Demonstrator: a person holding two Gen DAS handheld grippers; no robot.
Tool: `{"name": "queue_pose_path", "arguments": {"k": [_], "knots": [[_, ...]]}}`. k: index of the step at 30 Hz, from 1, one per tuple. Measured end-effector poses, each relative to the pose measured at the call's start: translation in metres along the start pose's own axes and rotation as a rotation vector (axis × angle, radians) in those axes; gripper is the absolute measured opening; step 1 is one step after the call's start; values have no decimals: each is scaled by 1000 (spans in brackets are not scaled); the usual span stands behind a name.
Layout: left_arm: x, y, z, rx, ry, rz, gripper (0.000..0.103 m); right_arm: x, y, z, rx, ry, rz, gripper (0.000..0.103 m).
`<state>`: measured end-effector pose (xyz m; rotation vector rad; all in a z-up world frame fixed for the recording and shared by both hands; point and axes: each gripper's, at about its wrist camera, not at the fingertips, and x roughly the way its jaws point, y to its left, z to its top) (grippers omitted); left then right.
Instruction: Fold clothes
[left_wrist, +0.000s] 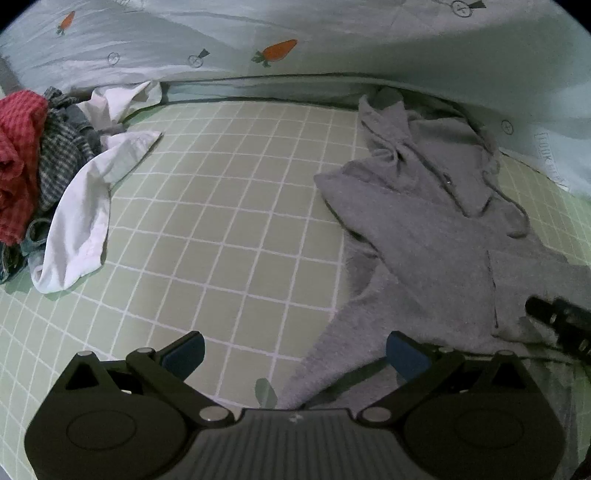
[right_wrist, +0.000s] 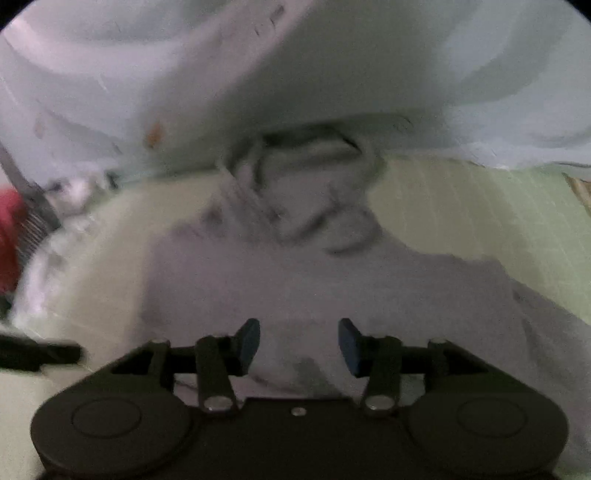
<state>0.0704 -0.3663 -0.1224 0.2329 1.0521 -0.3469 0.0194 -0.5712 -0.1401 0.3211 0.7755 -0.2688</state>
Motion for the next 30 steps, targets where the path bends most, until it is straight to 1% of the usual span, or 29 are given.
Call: {"name": "queue_pose_path", "arguments": {"k": [1,2,3,4,8,11,12,14,15,17,20,22,24,25,26,27,30], "knots": [[0,-2,0,8,-1,-6,103,-1,-4,-3,7,4,-22,68],[0,-4,1,16,-2,-12,103,-5,-11,-5,26,-4,-41,78],[0,-7,1,24,-3,-18,103,-10,-19,-8,45,-15,-72,92],[2,-12,3,38,-1,-36,103,-16,-27,-12,62,-27,-113,95],[8,-43,14,117,-11,-121,103,-34,-67,-25,117,-39,-304,95],[11,-74,23,197,-15,-185,99,-45,-102,-36,181,-31,-421,96],[13,-85,25,223,-14,-208,94,-48,-110,-38,200,-27,-442,96],[18,-105,29,266,1,-255,87,-52,-126,-43,239,-18,-482,96],[23,-115,31,285,9,-279,82,-54,-134,-45,258,-14,-503,96],[34,-132,33,308,34,-313,76,-58,-149,-50,290,-6,-538,96],[52,-149,33,298,80,-371,73,-62,-152,-54,284,5,-551,96],[62,-155,33,281,109,-425,64,-58,-150,-54,277,21,-545,96],[68,-159,30,284,117,-414,41,-50,-145,-52,258,32,-531,96],[67,-158,30,298,103,-398,34,-46,-143,-52,245,37,-526,96],[66,-156,29,313,87,-382,18,-43,-140,-51,233,43,-521,96],[65,-155,29,328,71,-365,6,-40,-135,-50,222,47,-517,96],[57,-134,35,243,62,-418,5,-33,-124,-49,199,57,-503,96]]}}
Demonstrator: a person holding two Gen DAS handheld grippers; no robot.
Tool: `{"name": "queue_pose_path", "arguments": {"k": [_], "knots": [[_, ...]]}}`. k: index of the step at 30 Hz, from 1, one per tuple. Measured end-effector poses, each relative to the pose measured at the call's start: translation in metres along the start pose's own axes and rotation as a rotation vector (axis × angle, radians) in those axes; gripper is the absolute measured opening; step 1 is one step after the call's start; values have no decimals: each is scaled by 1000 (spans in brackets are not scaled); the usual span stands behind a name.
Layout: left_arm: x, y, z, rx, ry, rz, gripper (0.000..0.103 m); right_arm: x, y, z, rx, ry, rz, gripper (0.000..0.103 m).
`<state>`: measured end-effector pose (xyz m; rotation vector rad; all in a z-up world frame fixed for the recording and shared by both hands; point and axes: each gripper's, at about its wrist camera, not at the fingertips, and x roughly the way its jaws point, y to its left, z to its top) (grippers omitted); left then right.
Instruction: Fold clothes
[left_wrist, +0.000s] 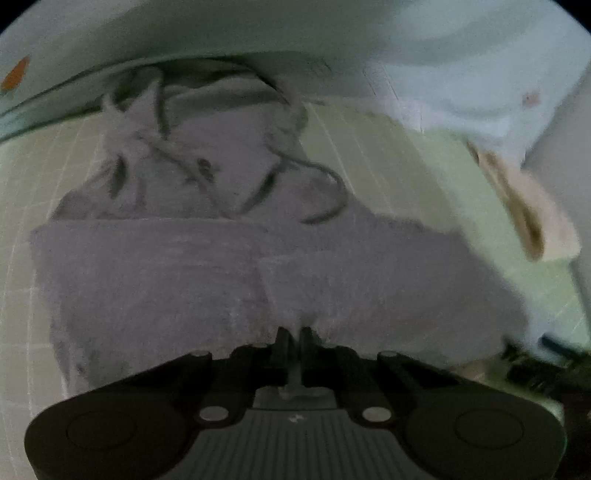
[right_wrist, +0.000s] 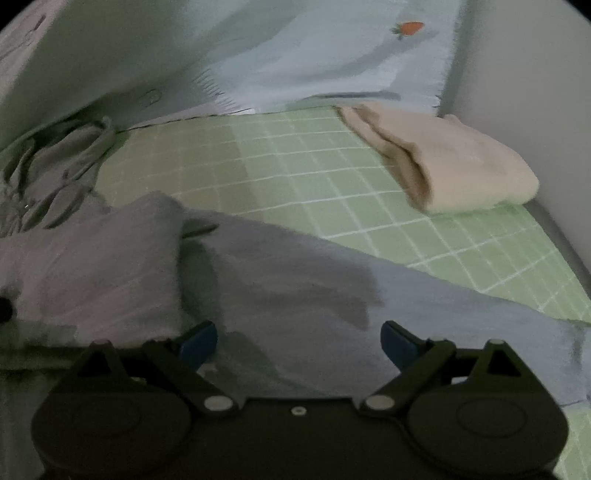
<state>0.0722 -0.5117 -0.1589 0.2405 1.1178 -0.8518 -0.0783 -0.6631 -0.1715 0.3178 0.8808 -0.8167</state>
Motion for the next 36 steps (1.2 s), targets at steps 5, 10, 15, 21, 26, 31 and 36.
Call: {"name": "queue_pose_path", "arguments": {"k": [5,10,15,21,26,31,36], "knots": [[-55,10,-1,54,-162,127,5,-8,17,-4,-47,-8,22,96],[-80,48,-4,-41,-175,229,5,-11,24,-10,-74,-1,36,96],[-73,84,-12,-166,-65,359,35,-10,18,-13,-46,11,36,96],[-75,80,-19,-185,-56,350,81,-6,-18,-23,93,38,-2,100],[-73,57,-21,-103,-38,366,88,-7,-65,-36,266,40,-11,102],[-73,44,-25,-58,-23,362,90,-11,-120,-51,361,16,-154,102],[-79,37,-28,-42,-19,383,90,-13,-191,-70,517,6,-321,103]]}}
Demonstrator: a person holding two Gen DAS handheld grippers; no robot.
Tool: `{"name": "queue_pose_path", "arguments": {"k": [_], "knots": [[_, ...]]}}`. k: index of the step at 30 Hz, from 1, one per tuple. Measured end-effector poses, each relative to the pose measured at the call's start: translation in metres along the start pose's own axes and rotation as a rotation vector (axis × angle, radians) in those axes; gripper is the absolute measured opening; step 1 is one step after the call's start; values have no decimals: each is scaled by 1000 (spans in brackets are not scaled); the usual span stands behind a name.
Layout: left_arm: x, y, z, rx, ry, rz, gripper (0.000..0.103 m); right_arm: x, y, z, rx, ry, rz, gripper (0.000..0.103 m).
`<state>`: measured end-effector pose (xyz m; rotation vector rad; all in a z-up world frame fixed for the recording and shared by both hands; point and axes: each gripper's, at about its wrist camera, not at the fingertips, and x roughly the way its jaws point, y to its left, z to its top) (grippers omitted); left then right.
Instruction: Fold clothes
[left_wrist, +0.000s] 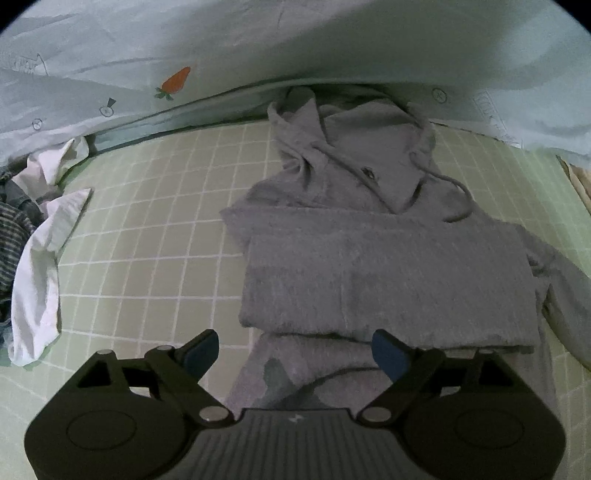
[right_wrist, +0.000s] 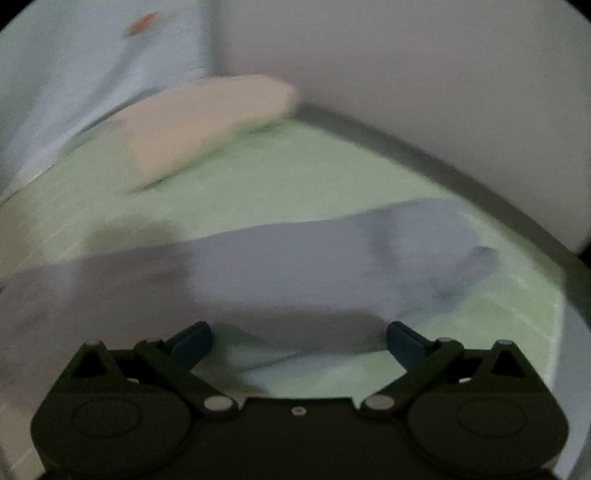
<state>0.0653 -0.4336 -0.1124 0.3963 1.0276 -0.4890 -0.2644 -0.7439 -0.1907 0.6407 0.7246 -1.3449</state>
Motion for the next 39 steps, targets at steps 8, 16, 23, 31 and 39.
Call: {"name": "queue_pose_path", "arguments": {"k": [8,16,23,31,39], "knots": [[-12,0,-4,-4,5,25,90,22,-57,11,138,-81,-96,103],[-21,3,-10,-14,-10,30,91,27,-38,8,48,-128,-3,93],[-26,13,-15,-54,-22,18,91,12,-15,8,119,-98,294,23],[-26,34,-23,-139,-38,-25,91,0,51,5,378,103,739,19],[-19,59,-29,-231,-23,-41,91,-72,197,-26,84,265,1095,20]]}}
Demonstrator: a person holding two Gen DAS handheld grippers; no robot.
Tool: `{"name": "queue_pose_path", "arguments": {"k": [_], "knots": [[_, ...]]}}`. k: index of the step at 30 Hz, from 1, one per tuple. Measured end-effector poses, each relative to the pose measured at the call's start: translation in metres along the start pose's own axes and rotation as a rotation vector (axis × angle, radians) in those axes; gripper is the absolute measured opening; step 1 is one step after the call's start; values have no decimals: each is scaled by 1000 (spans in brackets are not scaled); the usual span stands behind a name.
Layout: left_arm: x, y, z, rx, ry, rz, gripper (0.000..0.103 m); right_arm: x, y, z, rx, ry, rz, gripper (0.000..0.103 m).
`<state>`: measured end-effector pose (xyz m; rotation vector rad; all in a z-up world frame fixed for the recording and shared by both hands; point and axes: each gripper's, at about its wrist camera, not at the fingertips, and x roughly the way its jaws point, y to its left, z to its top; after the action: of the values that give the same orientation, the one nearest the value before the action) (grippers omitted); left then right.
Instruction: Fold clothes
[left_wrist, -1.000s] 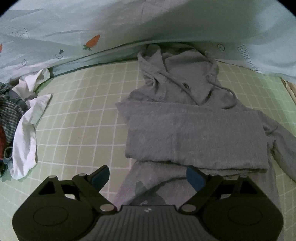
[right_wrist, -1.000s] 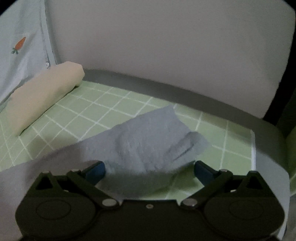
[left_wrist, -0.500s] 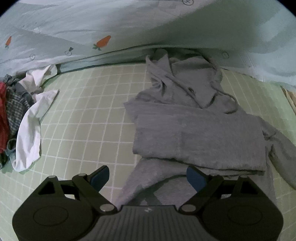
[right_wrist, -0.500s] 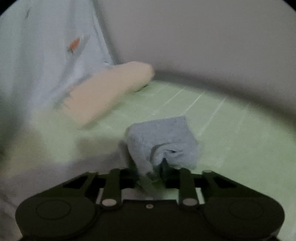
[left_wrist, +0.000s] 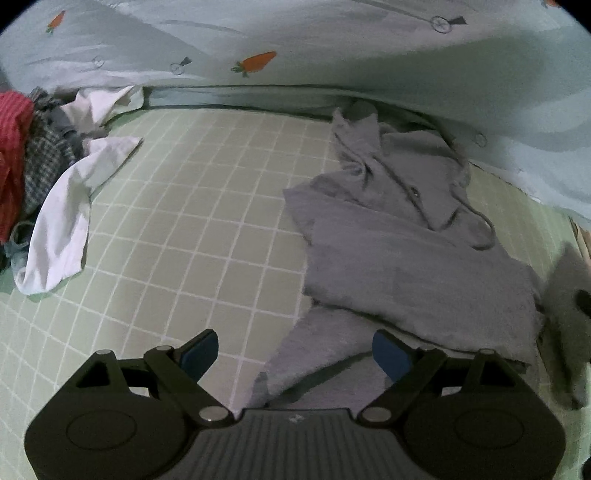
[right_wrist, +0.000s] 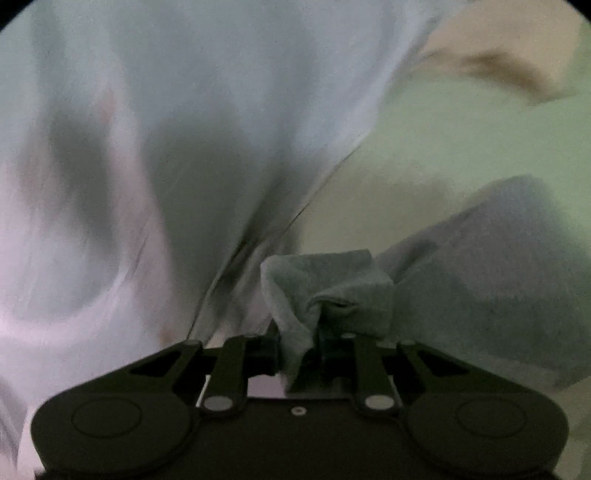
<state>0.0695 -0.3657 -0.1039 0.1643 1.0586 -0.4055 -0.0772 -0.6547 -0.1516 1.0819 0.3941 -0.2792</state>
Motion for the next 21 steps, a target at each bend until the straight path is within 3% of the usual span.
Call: {"name": "queue_pose_path", "arguments": {"k": [2,5,7,9,10,11,16,21], "knots": [[0,3,0,-12,-1,0,91,27,23,-16,-94,109,-14,22],[1,3,1,-12,-3,-4,91,51,35,-35,-209,236,-121,55],[0,1,0,-4,-5,-5,91,48,35,-35,-245,239,-135,83],[2,-2,-1,8,1,-5,91,42,34,-35,-285,238,-155,88],[4,-6,-1,18,7,-8,91,34,34,-36,-314,224,-180,99],[6,-9,-1,29,13,-11,91,27,34,-36,-346,205,-212,103],[12,-31,-2,97,37,-22,91,-2,31,-25,-513,43,-402,103],[16,-55,-1,178,46,-24,91,-22,-2,-7,-513,-35,-594,103]]}}
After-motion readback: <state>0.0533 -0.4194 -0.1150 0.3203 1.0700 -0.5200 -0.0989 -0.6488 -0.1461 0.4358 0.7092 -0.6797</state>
